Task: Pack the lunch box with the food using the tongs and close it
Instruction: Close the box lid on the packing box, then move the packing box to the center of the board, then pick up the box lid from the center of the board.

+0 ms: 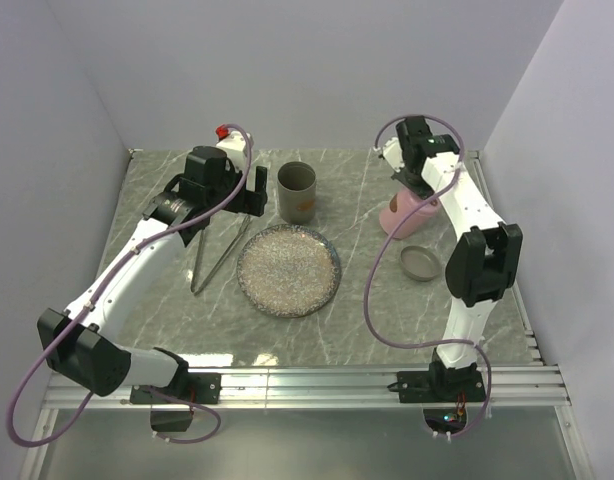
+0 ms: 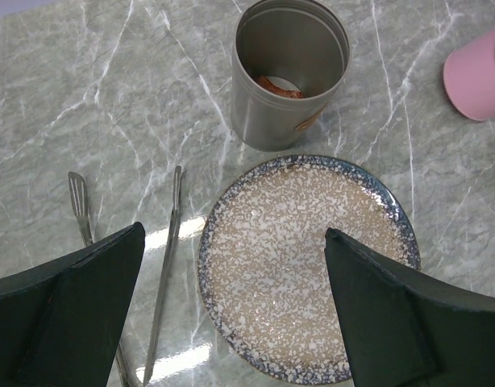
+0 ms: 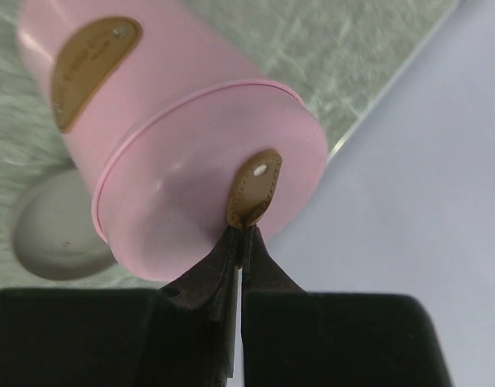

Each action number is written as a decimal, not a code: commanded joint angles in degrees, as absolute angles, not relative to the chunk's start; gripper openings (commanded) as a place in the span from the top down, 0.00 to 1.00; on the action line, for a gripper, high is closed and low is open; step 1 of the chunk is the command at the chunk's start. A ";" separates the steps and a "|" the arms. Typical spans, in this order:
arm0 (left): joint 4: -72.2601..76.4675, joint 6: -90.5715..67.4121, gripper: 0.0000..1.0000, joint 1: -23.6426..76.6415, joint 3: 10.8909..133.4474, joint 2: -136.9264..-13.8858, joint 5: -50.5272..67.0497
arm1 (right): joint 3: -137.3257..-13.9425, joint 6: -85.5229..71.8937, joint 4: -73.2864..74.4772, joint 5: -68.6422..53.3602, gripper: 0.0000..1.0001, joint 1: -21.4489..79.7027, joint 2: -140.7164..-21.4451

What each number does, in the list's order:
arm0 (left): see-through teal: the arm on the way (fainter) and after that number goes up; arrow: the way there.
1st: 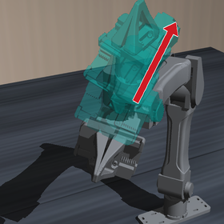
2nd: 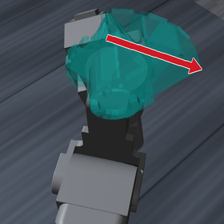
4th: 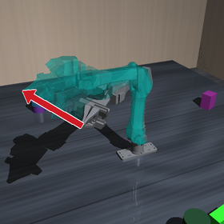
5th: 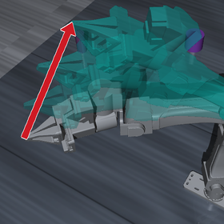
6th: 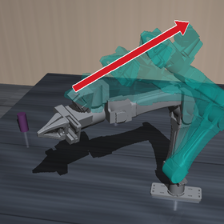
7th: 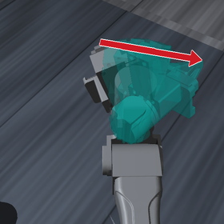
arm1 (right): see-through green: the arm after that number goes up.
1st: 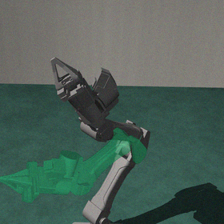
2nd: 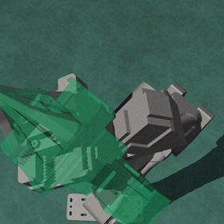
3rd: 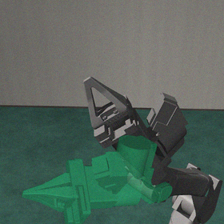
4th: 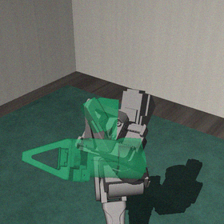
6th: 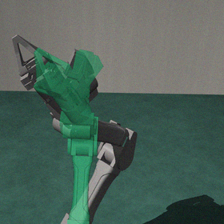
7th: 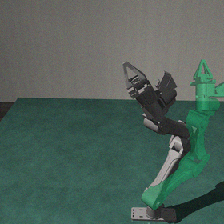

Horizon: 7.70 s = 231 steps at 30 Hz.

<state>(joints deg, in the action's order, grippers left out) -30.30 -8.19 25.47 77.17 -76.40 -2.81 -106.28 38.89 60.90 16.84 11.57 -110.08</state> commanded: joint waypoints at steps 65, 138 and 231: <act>-30.23 -9.05 0.01 22.42 76.11 -70.40 1.58 | -120.69 32.95 60.93 1.57 0.45 21.97 -118.04; -26.54 -6.33 0.01 19.86 70.05 -64.42 21.80 | -66.62 39.90 54.32 -11.16 0.35 10.37 -93.59; 39.45 -74.53 0.75 24.17 58.01 -70.14 37.79 | -80.24 -28.57 -12.31 -53.97 1.00 29.62 -74.71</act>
<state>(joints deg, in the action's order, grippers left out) 34.35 -73.49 23.51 55.66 -70.04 36.25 -77.69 -28.97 -9.85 -54.00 28.75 -75.35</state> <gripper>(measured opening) 0.290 0.008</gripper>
